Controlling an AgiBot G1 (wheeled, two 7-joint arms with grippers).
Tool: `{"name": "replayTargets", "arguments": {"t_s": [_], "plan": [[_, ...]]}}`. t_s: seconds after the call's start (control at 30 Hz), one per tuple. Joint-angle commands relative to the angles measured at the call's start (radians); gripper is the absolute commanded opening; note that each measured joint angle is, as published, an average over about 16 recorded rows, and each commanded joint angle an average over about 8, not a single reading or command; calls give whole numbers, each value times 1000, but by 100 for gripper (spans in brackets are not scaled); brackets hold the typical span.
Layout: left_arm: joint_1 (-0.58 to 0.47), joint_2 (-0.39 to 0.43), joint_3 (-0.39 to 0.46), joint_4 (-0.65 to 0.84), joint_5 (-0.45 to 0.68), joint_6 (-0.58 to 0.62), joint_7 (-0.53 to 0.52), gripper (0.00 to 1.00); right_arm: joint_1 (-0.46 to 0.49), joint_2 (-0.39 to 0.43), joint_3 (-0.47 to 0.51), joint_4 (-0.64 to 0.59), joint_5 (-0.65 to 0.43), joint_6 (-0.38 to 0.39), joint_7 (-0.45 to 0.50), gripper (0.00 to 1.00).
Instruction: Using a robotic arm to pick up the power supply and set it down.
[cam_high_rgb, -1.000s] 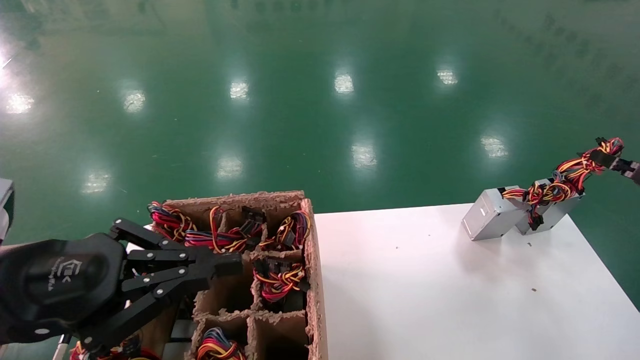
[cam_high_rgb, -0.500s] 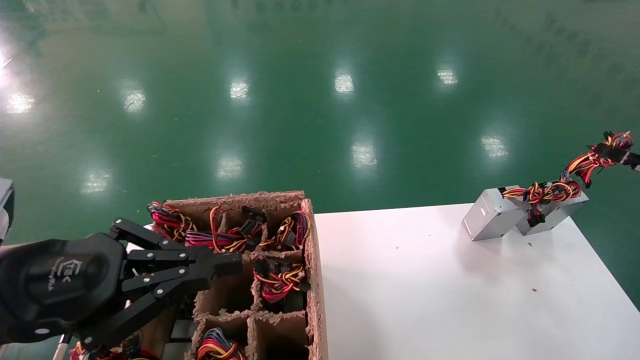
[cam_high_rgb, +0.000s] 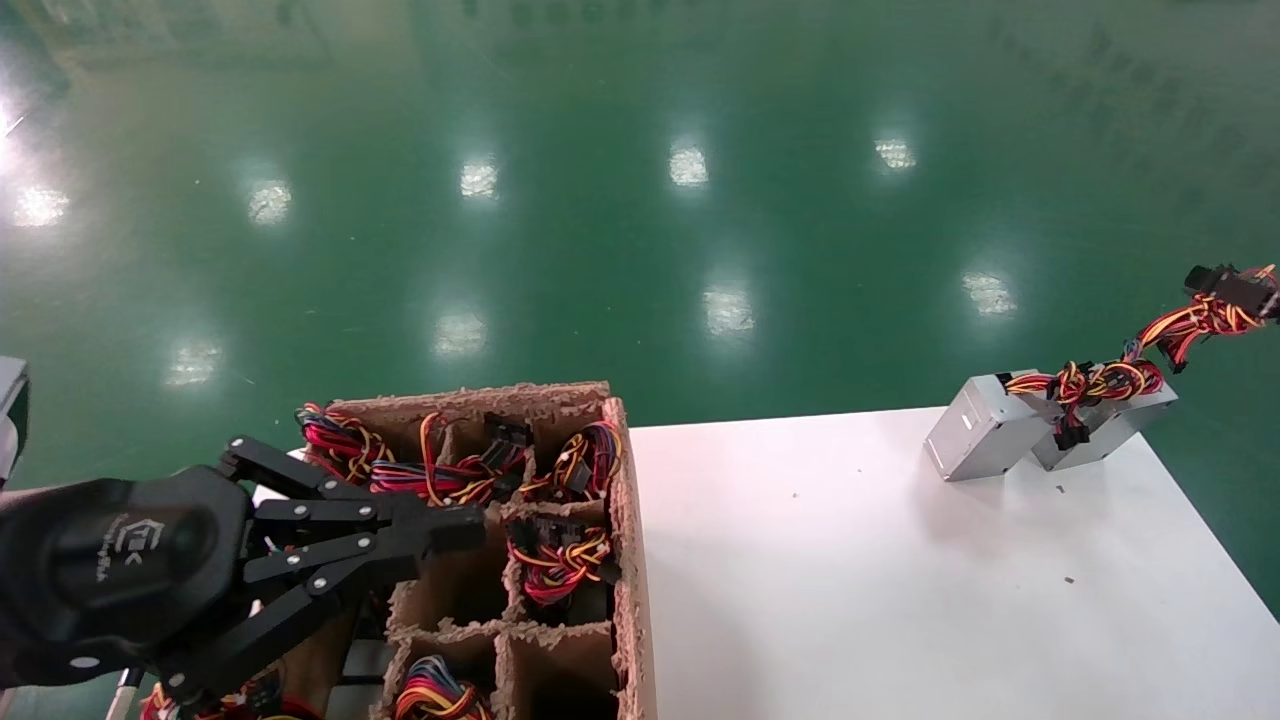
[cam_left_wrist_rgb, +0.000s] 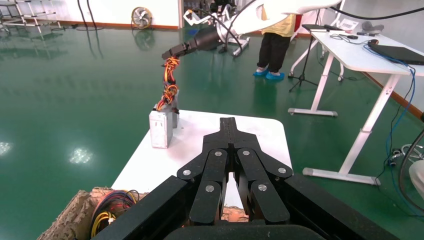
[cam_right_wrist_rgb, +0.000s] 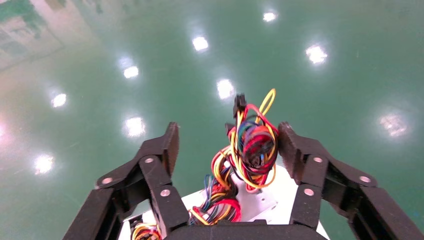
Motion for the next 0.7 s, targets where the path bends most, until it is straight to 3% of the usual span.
{"name": "replayTargets", "arguments": {"t_s": [0.03,0.3,0.57,0.7], "plan": [[0,0,0,0,0,0,0,0,12,2,-1,-11,1,-6,-12,100],[0,0,0,0,0,0,0,0,87,14,4,-116,33,-52,-117,100],[0,0,0,0,0,0,0,0,200,5,5,-251,77,-156,-310,100],[0,0,0,0,0,0,0,0,209,6,12,-258,95,-192,-361,100]]}}
